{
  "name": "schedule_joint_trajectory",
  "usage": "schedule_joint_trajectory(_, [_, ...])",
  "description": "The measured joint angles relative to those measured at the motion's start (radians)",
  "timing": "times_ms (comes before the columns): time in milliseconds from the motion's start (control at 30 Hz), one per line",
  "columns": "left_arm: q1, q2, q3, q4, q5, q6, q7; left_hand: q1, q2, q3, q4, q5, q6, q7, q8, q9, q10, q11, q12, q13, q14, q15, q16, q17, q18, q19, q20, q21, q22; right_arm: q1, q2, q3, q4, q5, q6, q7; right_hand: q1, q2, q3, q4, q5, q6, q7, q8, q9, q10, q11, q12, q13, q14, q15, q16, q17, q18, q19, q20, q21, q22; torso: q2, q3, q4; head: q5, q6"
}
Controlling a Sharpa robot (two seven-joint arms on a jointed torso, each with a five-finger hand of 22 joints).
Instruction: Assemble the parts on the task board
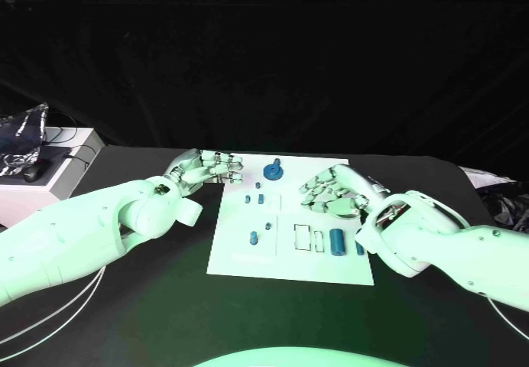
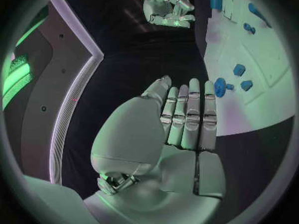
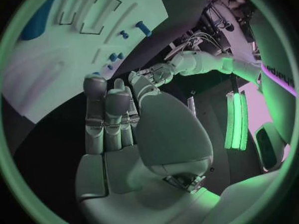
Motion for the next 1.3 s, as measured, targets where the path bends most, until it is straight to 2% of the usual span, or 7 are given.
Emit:
schedule_joint_trajectory(133, [-0.003, 0.0, 0.0, 0.001, 0.002, 0.001, 0.001, 0.0, 0.0, 0.0, 0.0, 0.0, 0.0, 0.0, 0.0, 0.0, 0.0, 0.0, 0.0, 0.0, 0.0, 0.0, 0.0, 0.0, 0.0, 0.0, 0.0, 0.0, -0.001, 0.014, -0.074, 0.0, 0.026, 0.11, 0.026, -0.01, -0.075, 0.011, -0.078, -0.036, 0.002, 0.037, -0.029, 0.003, 0.019, 0.019, -0.019, 0.22, 0.217, 0.003, -0.02, 0.011, 0.016, -0.045, 0.002, -0.046, 0.053, 0.005, -0.002, 0.0006, -0.0042, -0.01, 0.004])
schedule_joint_trajectory(200, [-0.005, 0.0, 0.0, 0.001, 0.003, 0.001, 0.002, 0.0, 0.0, 0.0, 0.0, 0.0, 0.0, 0.0, 0.0, 0.0, 0.0, 0.0, 0.0, 0.0, 0.0, 0.0, 0.0, 0.0, 0.0, 0.0, 0.0, 0.0, -0.001, 0.018, -0.105, -0.002, 0.039, 0.145, 0.047, -0.027, -0.118, 0.041, -0.128, -0.04, 0.021, 0.049, -0.035, 0.008, 0.047, -0.002, -0.055, 0.432, 0.449, -0.001, -0.03, 0.016, 0.024, -0.056, 0.003, -0.061, 0.091, 0.005, -0.003, 0.0011, -0.0069, -0.018, 0.005])
schedule_joint_trajectory(233, [-0.006, 0.0, 0.0, 0.002, 0.003, 0.001, 0.002, 0.0, 0.0, -0.002, 0.002, 0.0, 0.0, 0.0, 0.0, 0.0, 0.0, 0.0, 0.0, 0.0, 0.0, 0.0, 0.0, 0.0, 0.0, 0.0, 0.0, 0.0, -0.001, 0.02, -0.123, -0.003, 0.045, 0.164, 0.065, -0.044, -0.151, 0.065, -0.153, -0.03, 0.024, 0.055, -0.042, 0.016, 0.075, -0.024, -0.079, 0.558, 0.591, -0.008, -0.037, 0.03, 0.036, -0.061, 0.004, -0.069, 0.133, 0.005, -0.003, 0.0012, -0.0079, -0.022, 0.006])
schedule_joint_trajectory(400, [-0.01, -0.002, 0.0, 0.013, 0.004, 0.002, 0.002, 0.0, 0.0, -0.003, 0.003, 0.0, 0.0, 0.0, 0.0, 0.0, 0.0, 0.0, 0.0, 0.0, 0.0, 0.0, 0.0, 0.0, 0.0, 0.0, 0.0, 0.0, -0.001, 0.022, -0.178, -0.011, 0.07, 0.187, 0.147, -0.153, -0.268, 0.091, -0.316, 0.073, 0.014, 0.05, -0.063, 0.046, 0.262, 0.006, -0.094, 0.847, 1.012, -0.016, -0.044, 0.137, 0.209, -0.077, 0.007, -0.078, 0.344, 0.005, -0.005, 0.0025, -0.0123, -0.042, 0.007])
schedule_joint_trajectory(567, [-0.014, -0.006, 0.0, 0.025, 0.005, 0.002, 0.003, 0.0, 0.0, -0.003, 0.003, 0.0, 0.0, 0.0, 0.0, 0.0, 0.0, 0.0, 0.0, 0.0, 0.0, 0.0, 0.0, 0.001, 0.0, 0.0, 0.0, 0.0, -0.002, 0.021, -0.204, -0.017, 0.09, 0.165, 0.214, -0.276, -0.287, 0.109, -0.357, 0.13, -0.007, 0.048, -0.068, 0.029, 0.352, 0.044, -0.095, 0.858, 1.117, -0.013, -0.041, 0.157, 0.289, -0.078, 0.009, -0.076, 0.413, 0.005, -0.006, 0.0019, -0.0146, -0.06, 0.006])
schedule_joint_trajectory(967, [-0.017, -0.013, 0.0, 0.045, 0.006, 0.002, 0.003, 0.0, 0.0, -0.003, 0.003, 0.0, 0.0, 0.0, 0.0, 0.0, 0.0, 0.0, 0.0, 0.0, 0.0, 0.0, 0.0, 0.001, 0.0, 0.0, 0.0, -0.001, -0.003, 0.0, -0.172, -0.029, 0.106, 0.058, 0.289, -0.492, -0.347, 0.067, -0.328, 0.213, -0.017, 0.052, -0.078, 0.019, 0.489, 0.072, -0.105, 0.844, 1.194, 0.002, -0.048, 0.173, 0.398, -0.078, 0.009, -0.076, 0.483, 0.005, -0.007, -0.0008, -0.015, -0.075, -0.004])
schedule_joint_trajectory(1300, [-0.017, -0.016, 0.0, 0.05, 0.007, 0.003, 0.002, -0.007, -0.007, 0.044, 0.004, 0.008, 0.0, 0.0, 0.0, 0.0, 0.0, 0.0, 0.0, 0.0, 0.0, 0.0, 0.0, 0.002, 0.0, -0.004, 0.004, 0.002, -0.001, -0.017, -0.103, -0.031, 0.052, 0.009, 0.318, -0.551, -0.36, 0.091, -0.362, 0.182, 0.087, 0.049, -0.097, 0.076, 0.613, 0.079, -0.112, 0.844, 1.198, 0.006, -0.051, 0.173, 0.421, -0.091, 0.009, -0.076, 0.495, 0.005, -0.008, -0.0012, -0.0123, -0.071, 0.001])
